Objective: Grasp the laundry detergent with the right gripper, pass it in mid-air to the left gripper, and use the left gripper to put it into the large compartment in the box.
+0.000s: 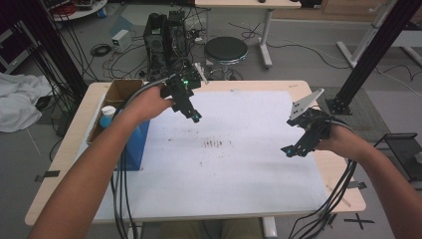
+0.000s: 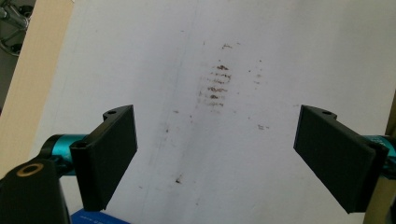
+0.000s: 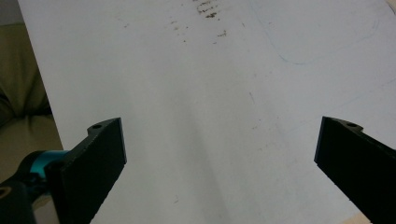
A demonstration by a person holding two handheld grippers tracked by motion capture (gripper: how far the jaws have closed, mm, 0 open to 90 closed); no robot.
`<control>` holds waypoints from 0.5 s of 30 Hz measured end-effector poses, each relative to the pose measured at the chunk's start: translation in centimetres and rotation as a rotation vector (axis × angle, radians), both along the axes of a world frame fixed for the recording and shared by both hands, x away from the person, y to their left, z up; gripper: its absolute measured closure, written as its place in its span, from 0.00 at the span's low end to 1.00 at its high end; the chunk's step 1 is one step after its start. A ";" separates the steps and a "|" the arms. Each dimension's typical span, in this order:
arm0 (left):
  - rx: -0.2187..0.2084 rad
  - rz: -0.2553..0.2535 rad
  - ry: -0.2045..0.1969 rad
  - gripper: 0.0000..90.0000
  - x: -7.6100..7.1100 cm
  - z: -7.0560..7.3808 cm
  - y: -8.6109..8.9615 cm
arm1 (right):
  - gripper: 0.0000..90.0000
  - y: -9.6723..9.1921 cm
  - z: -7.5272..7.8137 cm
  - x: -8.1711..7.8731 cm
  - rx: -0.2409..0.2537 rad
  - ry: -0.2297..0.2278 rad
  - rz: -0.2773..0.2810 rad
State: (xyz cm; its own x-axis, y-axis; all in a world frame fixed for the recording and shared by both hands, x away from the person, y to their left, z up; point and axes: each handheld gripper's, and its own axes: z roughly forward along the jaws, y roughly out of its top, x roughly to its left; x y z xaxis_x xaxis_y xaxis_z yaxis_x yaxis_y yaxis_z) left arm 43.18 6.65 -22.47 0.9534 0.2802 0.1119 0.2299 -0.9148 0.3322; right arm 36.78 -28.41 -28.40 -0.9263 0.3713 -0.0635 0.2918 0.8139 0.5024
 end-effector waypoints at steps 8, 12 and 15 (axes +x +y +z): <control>-0.006 0.009 0.002 0.15 0.1 -0.4 0.3 | 0.01 0.3 -0.1 0.1 -0.001 -0.002 0.007; -0.010 0.021 0.004 0.15 0.0 -0.4 0.4 | 0.01 0.4 -0.1 0.2 -0.009 -0.002 0.016; -0.024 0.029 0.008 0.15 -0.1 -0.5 0.5 | 0.01 0.5 -0.1 0.1 -0.004 0.001 0.007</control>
State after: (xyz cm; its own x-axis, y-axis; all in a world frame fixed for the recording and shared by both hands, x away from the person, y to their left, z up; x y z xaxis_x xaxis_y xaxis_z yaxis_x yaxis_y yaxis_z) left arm 43.11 7.13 -22.92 0.9456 0.3106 0.0968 0.2594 -0.8995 0.3517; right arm 36.89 -27.95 -28.52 -0.9290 0.3643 -0.0644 0.2862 0.8181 0.4987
